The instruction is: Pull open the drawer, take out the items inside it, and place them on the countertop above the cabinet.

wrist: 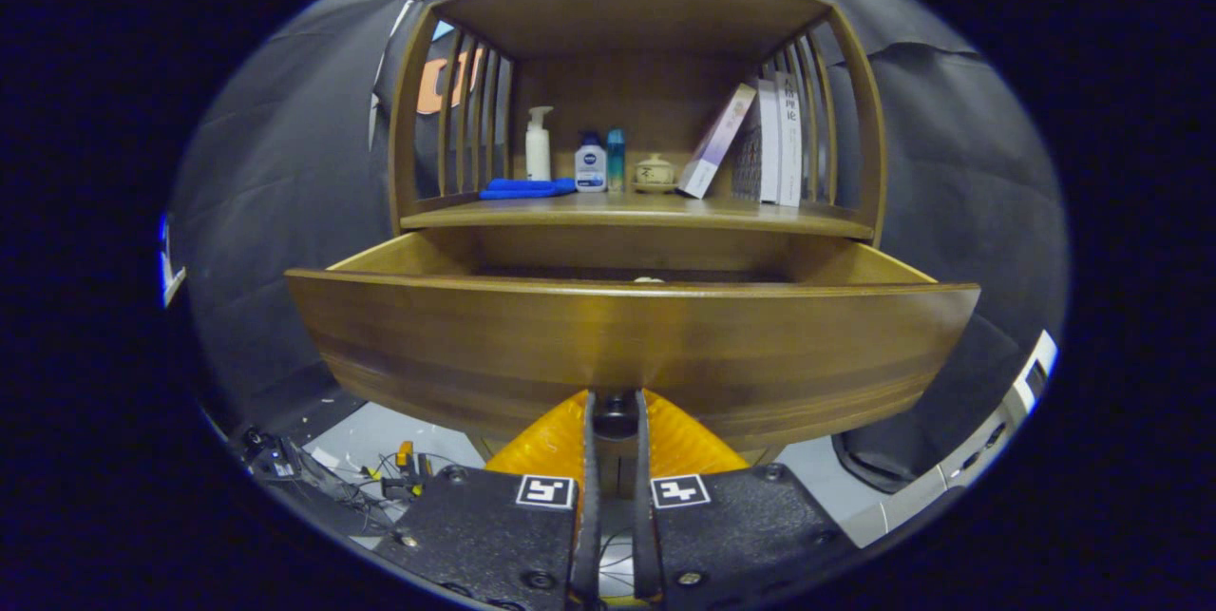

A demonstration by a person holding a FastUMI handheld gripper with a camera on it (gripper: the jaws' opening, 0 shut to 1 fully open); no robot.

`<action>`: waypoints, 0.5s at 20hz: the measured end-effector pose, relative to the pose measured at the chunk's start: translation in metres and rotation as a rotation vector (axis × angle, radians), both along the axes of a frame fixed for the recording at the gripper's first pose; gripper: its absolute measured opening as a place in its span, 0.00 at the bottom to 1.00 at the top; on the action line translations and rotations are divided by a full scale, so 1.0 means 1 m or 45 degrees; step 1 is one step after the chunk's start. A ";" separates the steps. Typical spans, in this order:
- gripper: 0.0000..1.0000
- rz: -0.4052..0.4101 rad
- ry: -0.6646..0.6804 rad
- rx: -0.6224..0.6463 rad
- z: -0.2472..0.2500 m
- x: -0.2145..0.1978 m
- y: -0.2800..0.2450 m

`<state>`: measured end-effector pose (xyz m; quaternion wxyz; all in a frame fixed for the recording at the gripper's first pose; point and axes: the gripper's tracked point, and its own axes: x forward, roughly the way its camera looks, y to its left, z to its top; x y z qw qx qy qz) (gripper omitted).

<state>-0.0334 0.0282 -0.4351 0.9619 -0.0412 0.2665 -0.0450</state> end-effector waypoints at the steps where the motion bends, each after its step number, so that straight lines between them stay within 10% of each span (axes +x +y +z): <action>1: 0.17 0.010 0.001 -0.006 -0.002 -0.006 0.002; 10: 0.17 0.080 0.041 -0.002 -0.007 -0.033 0.011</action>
